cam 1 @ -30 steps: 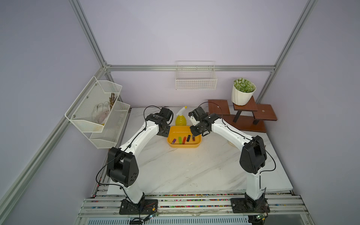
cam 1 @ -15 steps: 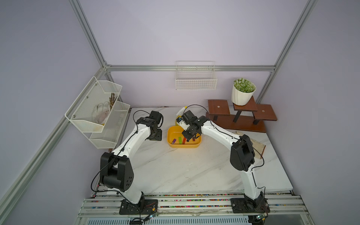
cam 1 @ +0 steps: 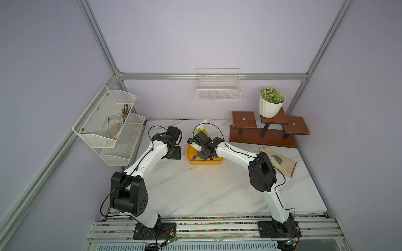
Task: Put the usb flash drive into the storage box
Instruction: Place the USB flash in the storage box.
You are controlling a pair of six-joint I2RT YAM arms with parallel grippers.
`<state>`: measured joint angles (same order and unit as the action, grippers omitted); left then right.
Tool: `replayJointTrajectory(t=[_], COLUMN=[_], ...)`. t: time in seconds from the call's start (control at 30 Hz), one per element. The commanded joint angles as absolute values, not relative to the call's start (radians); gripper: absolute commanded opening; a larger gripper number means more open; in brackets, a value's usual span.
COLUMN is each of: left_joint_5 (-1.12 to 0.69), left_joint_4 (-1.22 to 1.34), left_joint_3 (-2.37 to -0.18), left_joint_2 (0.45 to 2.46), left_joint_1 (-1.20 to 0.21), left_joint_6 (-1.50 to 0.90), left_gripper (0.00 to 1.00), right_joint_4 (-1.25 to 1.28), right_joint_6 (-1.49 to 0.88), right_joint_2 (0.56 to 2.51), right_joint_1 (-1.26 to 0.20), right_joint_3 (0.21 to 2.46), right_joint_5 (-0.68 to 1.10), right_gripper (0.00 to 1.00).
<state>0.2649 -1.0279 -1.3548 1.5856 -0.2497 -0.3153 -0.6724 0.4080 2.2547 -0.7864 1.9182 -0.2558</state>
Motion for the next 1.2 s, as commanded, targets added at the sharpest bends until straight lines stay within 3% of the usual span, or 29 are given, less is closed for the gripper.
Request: replayJointTrajectory(t=[0.0,1.17], left_joint_5=[0.262,0.241], left_joint_4=[-1.008,-1.003], left_joint_3=[-1.344,-1.29], left_joint_2=[1.526,1.491], left_joint_1=[-0.239,-0.216], left_joint_6=[-0.321,-0.317], left_gripper=[0.76,0.77], right_joint_4=[-0.599,-0.621], right_joint_6=[0.471,0.526], right_joint_2=[2.263,2.457], right_joint_1=[-0.792,-0.781], right_joint_3=[1.919,2.088], right_joint_5=[-0.285,-0.369], right_gripper=[0.0,0.0])
